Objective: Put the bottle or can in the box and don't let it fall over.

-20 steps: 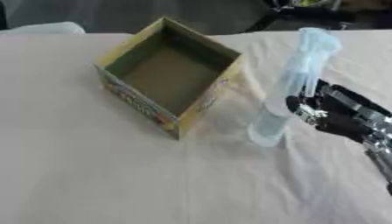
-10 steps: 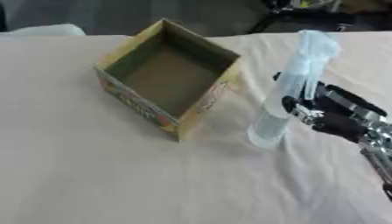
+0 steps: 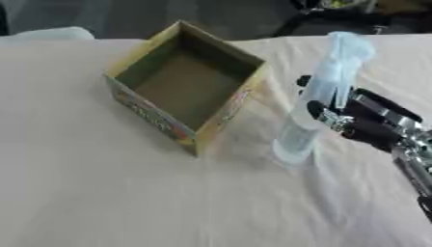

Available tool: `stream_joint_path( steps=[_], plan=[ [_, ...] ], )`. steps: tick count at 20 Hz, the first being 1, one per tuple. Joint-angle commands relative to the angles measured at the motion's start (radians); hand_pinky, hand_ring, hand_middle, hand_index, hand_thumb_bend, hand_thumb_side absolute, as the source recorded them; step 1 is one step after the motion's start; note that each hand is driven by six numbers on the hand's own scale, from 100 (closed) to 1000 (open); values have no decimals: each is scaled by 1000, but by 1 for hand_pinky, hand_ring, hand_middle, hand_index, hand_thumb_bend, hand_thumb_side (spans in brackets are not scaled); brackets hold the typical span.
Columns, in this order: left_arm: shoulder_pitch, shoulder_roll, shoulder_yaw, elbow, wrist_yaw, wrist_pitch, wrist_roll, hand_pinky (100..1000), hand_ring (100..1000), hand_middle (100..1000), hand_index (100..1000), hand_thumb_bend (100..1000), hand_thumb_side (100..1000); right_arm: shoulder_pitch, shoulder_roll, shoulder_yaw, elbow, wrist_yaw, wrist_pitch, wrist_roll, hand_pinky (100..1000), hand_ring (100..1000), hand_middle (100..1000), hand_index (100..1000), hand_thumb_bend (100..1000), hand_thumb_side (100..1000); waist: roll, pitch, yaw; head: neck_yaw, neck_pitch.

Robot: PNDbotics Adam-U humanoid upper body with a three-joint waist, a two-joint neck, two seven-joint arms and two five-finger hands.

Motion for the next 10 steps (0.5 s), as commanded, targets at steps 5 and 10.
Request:
stream_joint_path(
  steps=[5, 10],
  plan=[
    [-6, 22, 2, -9, -1, -2, -7, 988, 1000, 997, 718, 102, 756, -21, -8, 1, -1, -22, 1, 13, 1000, 1000, 1000, 1000, 100, 577, 1, -12, 2, -6, -16],
    [-6, 21, 2, -10, -2, -2, -8, 989, 1000, 997, 718, 102, 756, -24, 1, 7, 5, -40, 1, 26, 1000, 1000, 1000, 1000, 100, 579, 1, -10, 3, -6, -17]
  ],
)
